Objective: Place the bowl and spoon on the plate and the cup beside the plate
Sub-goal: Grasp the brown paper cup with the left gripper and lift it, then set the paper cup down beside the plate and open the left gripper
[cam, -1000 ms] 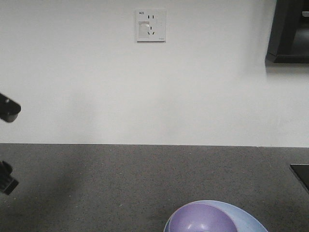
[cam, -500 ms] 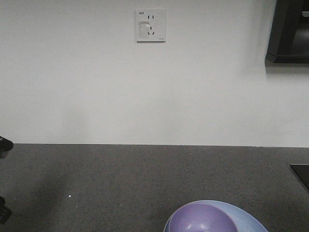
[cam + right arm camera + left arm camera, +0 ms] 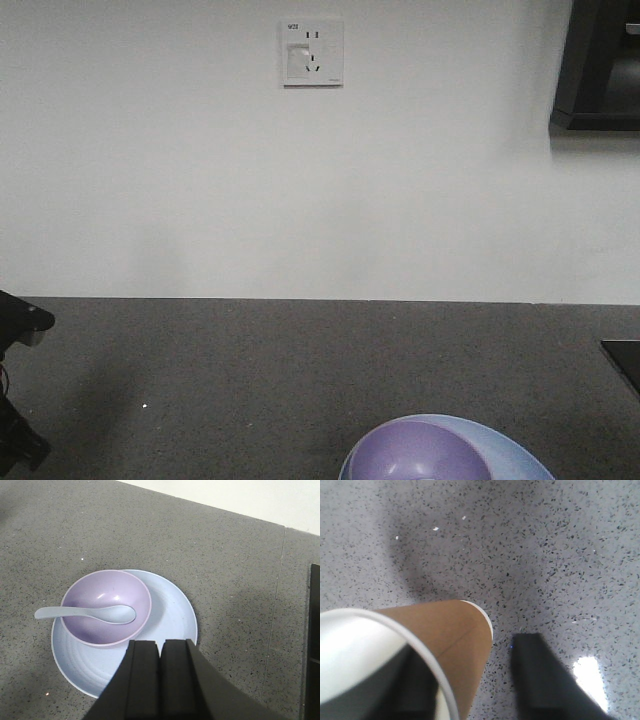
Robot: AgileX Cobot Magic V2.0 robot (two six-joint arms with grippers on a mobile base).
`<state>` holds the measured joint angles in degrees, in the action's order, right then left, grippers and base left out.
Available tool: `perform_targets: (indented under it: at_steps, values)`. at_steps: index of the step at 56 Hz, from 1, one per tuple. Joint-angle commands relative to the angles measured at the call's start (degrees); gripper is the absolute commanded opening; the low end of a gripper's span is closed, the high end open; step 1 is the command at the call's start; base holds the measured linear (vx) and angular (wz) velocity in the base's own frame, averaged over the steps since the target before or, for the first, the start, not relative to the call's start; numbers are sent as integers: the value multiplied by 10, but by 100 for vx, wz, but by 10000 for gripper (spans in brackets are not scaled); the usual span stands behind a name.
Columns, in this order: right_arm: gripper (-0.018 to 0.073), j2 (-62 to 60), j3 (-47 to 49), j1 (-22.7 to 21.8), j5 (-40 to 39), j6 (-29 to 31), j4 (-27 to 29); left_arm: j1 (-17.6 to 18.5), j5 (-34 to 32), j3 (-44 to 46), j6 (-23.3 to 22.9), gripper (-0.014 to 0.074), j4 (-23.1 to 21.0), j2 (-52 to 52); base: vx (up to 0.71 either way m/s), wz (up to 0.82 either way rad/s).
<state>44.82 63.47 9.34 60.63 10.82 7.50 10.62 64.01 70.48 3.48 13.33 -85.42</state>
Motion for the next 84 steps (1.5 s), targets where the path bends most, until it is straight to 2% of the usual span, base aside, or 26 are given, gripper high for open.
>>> perform_targets:
  at_steps: [1,7,14,20,27,37,44,51,62,72,84]
  values:
    - [-9,-1,18,1,-35,7,1,0,-20,12,-6,223,6,18,0,0]
    - [-9,-1,18,1,-35,7,2,0,-19,12,-2,-8,6,18,0,0]
    - [-9,-1,18,1,-35,7,2,0,-14,18,5,-9,4,23,0,0]
    - [-9,-1,18,1,-35,6,3,2,-9,43,11,-9,-18,42,0,0]
    - [-9,-1,18,1,-35,6,3,25,8,105,24,-4,-29,65,0,0]
    - [-9,-1,18,1,-35,6,3,95,37,220,25,-3,-31,56,0,0]
    - [-9,-1,18,1,-35,6,3,153,38,275,32,-3,-54,25,0,0]
    - [-9,-1,18,1,-35,6,3,209,40,309,34,-3,-74,-22,0,0]
    - [-9,-1,18,1,-35,6,3,287,34,331,34,-3,-79,-101,0,0]
    - [-9,-1,18,1,-30,6,3,336,29,346,29,-3,-79,-158,0,0]
    - [-9,-1,18,1,-22,7,3,359,30,359,22,-1,-80,-192,0,0]
